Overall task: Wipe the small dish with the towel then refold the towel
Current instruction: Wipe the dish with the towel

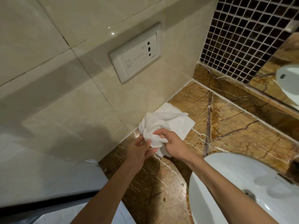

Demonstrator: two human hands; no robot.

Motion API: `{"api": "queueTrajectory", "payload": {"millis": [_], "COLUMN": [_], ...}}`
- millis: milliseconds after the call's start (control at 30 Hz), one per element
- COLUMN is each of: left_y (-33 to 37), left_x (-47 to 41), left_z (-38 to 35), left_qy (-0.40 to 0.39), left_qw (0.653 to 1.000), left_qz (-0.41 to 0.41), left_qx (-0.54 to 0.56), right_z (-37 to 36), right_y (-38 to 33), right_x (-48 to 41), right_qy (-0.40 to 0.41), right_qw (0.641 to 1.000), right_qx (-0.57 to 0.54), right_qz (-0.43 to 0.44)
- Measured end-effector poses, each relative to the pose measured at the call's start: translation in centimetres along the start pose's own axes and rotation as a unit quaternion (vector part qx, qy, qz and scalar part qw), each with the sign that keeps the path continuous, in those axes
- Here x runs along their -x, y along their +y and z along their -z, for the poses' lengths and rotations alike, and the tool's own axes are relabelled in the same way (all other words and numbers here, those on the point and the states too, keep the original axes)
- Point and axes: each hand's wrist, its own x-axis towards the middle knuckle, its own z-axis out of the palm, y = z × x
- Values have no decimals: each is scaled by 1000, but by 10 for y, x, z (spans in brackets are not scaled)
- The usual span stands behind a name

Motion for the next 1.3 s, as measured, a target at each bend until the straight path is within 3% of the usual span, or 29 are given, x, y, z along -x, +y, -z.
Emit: {"api": "queueTrajectory", "payload": {"millis": [500, 767, 933, 1033, 1167, 1233, 1300], "left_y": [-4, -9, -4, 0, 3, 3, 3], "left_x": [1, 1, 0, 1, -2, -4, -4], "left_z": [-7, -9, -10, -16, -15, -12, -9], "left_qy": [16, 10, 12, 29, 22, -11, -41], "left_qw": [1000, 1000, 999, 998, 989, 951, 896], "left_qz": [-1, -24, -48, -58, -104, -175, -233], "left_qx": [5, -12, -14, -24, -108, -256, -375], "right_z": [26, -11, 8, 24, 42, 49, 51], "right_y": [16, 3, 10, 13, 12, 14, 17], "right_x": [8, -1, 3, 3, -1, -4, -4], "right_qy": [13, 6, -9, -6, 150, 214, 228], "right_qw": [971, 974, 979, 991, 985, 962, 936], "right_qx": [237, 226, 206, 122, -25, -120, -218], "right_qz": [40, 16, -6, -52, -79, -122, -155]}}
